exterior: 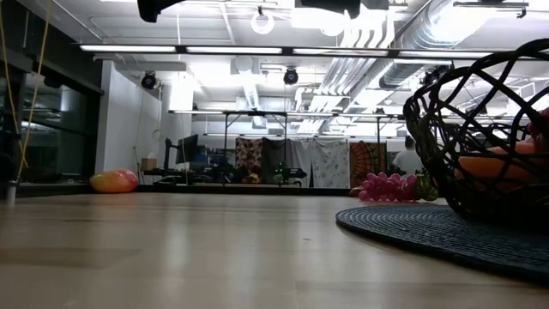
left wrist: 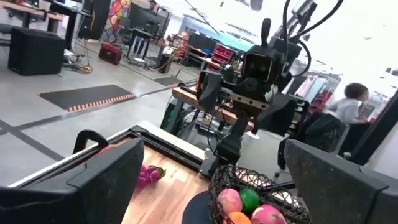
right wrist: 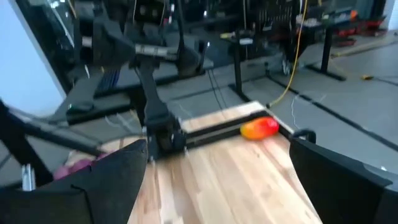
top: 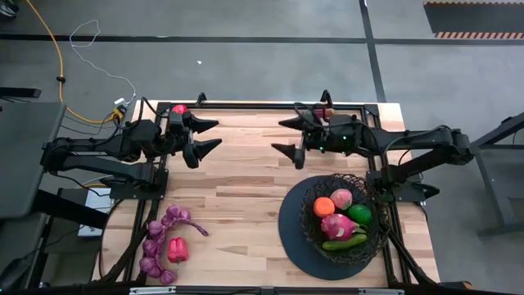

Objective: Build produce basket
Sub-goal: Put the orange mango into the basket

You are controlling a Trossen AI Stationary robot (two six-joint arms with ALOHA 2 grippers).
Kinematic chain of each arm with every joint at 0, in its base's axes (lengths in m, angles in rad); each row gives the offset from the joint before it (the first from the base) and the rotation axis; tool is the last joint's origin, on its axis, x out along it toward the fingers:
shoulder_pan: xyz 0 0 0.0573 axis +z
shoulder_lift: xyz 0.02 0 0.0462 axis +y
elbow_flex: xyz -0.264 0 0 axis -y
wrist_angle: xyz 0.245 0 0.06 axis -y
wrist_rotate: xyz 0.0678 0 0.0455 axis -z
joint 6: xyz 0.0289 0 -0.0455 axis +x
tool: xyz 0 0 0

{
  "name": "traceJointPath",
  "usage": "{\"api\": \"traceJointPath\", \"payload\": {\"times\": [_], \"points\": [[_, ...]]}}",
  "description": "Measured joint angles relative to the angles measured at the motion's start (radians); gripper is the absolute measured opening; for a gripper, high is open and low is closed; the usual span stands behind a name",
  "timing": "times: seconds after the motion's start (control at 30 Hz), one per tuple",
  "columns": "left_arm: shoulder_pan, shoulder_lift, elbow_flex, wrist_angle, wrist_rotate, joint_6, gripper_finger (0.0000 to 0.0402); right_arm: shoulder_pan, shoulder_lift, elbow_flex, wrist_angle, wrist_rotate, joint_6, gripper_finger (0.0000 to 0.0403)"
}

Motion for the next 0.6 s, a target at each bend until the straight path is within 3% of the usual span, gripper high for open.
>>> {"api": "traceJointPath", "payload": {"times": [0.37,0.6], "points": [[0.030,0.000,0.001,-0.003,0.056,0.003,0.0378,-0.029,0.000,0.000,0.042,-0.001,0.015,0.0381],[0.151,0.015,0.125,-0.255,0.059,0.006,0.0378,-0.040,0.000,0.000,0.042,0.008,0.034,0.0381]]}}
